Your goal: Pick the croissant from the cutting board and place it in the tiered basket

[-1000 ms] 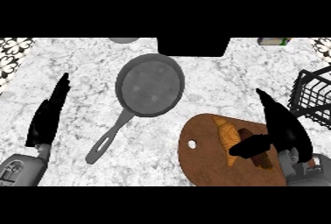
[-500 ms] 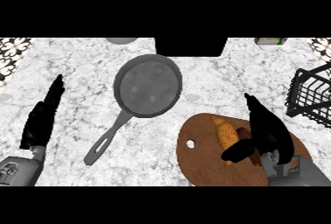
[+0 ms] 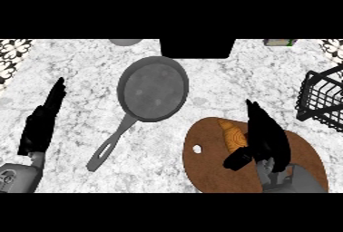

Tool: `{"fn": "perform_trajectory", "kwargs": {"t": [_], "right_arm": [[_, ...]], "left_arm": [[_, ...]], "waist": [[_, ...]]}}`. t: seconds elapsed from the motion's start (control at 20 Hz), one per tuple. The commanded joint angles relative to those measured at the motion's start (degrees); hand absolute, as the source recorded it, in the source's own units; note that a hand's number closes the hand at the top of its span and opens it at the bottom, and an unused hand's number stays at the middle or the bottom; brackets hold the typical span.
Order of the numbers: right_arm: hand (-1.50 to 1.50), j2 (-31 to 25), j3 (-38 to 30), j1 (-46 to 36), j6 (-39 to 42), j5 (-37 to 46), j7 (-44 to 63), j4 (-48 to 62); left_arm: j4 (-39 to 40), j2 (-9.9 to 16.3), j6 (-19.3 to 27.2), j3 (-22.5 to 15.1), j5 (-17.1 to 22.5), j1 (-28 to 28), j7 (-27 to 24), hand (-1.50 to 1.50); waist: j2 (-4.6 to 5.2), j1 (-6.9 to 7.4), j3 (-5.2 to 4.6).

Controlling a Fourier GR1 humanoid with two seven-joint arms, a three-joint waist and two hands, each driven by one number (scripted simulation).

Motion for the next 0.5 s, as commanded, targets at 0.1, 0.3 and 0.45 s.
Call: {"fn": "perform_trajectory", "kwargs": {"t": [0.1,0.3,0.45], "right_arm": [[-1.5,4.5,-1.8,-0.7,4.0,2.5,12.0,2.6],[-1.5,6.4,-3.1,1.4,3.9,4.0,9.2,5.2],[-1.5,9.4,-1.6,2.7,4.5,7.3,12.3,3.2]], "left_arm": [[-1.9,-1.5,0.9,-0.8,-1.6,-1.1,3.0,0.0],[-2.5,-1.5,1.1,0.2,-1.9,0.2,2.1,0.0],[0.2,-2.1,-0.3,0.9,-1.6,1.2,-1.7,0.0]], "waist": [[0.04,0.12,0.08],[0.12,0.22,0.09],[0.08,-0.01,0.03]]}}
